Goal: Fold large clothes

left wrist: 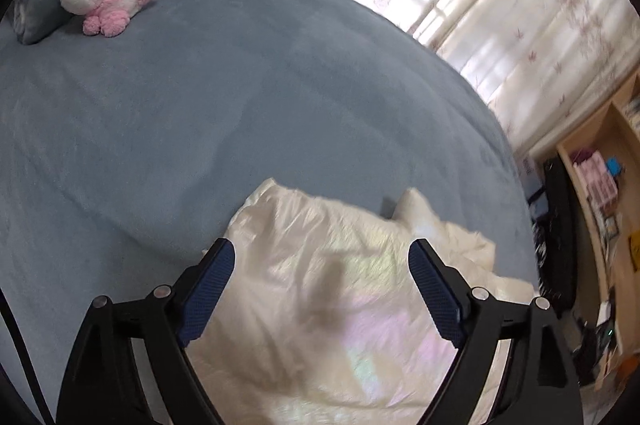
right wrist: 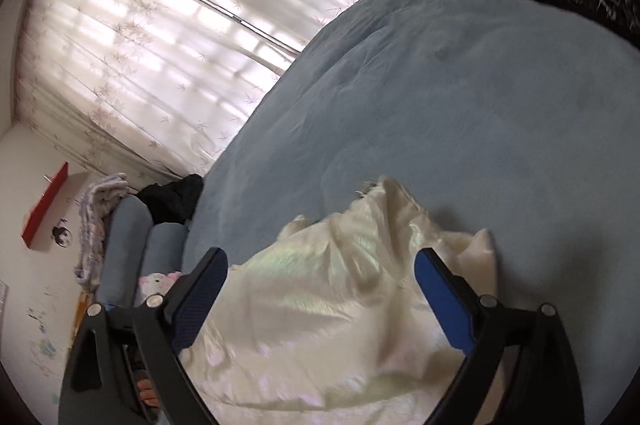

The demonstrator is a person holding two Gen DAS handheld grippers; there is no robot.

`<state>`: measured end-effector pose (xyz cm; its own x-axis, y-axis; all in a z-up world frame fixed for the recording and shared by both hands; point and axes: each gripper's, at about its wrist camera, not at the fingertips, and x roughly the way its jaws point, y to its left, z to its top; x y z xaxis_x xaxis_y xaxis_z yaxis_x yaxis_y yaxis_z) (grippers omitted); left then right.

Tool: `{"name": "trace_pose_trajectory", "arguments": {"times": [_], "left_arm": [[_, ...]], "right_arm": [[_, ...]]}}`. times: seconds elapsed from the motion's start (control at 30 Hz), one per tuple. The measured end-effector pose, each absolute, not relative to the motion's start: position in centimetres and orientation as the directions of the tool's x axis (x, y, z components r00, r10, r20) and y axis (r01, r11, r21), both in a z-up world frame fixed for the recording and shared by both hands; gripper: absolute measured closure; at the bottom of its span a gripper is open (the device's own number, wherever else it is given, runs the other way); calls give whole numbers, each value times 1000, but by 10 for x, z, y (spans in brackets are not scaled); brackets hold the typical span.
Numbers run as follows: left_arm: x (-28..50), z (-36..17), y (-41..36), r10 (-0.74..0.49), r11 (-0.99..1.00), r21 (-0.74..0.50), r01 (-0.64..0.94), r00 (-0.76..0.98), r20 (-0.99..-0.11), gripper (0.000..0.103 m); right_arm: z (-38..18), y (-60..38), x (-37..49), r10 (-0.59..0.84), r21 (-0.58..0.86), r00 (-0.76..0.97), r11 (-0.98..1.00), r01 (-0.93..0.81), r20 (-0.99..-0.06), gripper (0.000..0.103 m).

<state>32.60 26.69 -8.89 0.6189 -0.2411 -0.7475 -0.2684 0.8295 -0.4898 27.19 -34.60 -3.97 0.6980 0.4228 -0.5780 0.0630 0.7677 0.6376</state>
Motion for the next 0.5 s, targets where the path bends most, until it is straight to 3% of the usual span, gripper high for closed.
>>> {"name": "trace_pose_trajectory", "arguments": {"times": [0.23, 0.5], "left_arm": [[333, -141, 273, -181, 872, -388, -297, 541, -821, 16], [357, -172, 271, -209, 882, -393, -261, 530, -822, 15]], "right_arm": [[-72, -349, 286, 369, 539, 641, 838, 83, -673, 8], [-110, -334, 319, 401, 504, 550, 863, 40, -732, 8]]}}
